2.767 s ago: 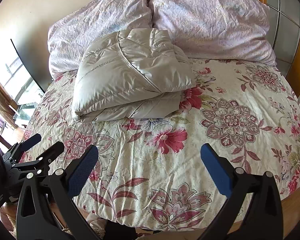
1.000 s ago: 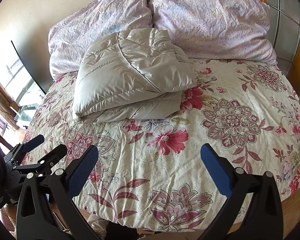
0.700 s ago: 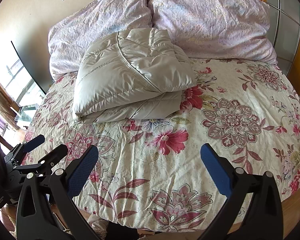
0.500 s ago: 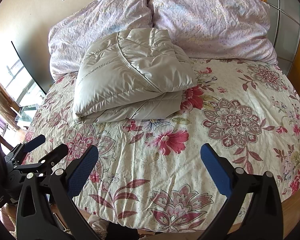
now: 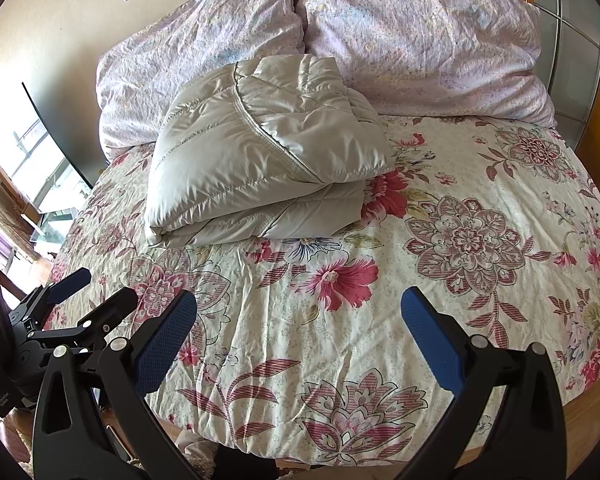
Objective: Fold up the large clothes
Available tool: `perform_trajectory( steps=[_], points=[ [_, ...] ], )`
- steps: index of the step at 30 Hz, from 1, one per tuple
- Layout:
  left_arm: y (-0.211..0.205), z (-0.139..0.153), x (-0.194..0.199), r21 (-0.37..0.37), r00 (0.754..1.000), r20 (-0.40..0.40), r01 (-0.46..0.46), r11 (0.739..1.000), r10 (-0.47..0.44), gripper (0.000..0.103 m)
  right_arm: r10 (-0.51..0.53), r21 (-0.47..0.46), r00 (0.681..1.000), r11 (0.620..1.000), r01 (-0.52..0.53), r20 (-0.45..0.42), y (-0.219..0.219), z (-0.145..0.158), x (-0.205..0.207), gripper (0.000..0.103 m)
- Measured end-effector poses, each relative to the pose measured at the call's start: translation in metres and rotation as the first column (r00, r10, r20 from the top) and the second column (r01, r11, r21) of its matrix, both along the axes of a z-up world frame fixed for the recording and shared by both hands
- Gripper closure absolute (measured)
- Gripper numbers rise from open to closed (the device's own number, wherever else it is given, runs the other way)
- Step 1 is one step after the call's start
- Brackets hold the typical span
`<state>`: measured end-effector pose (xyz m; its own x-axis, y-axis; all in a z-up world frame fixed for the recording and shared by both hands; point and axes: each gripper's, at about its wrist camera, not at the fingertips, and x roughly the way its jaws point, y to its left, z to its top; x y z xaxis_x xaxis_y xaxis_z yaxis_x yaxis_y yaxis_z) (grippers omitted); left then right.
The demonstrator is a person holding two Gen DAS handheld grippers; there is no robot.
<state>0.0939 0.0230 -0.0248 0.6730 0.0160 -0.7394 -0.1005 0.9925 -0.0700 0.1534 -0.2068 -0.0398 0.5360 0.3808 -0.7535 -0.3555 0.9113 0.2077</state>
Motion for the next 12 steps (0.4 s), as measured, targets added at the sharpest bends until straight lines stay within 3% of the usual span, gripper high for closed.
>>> perform_trajectory(
  steps=[12],
  points=[
    [0.0009,-0.0013,0.0022,-0.006,1.000,-0.008,-0.002,1.000,0.002,0.002,0.000,0.001,1.000,1.000,0.000,-0.001,0.0035,-0.0024,0.0002,0.001]
  ],
)
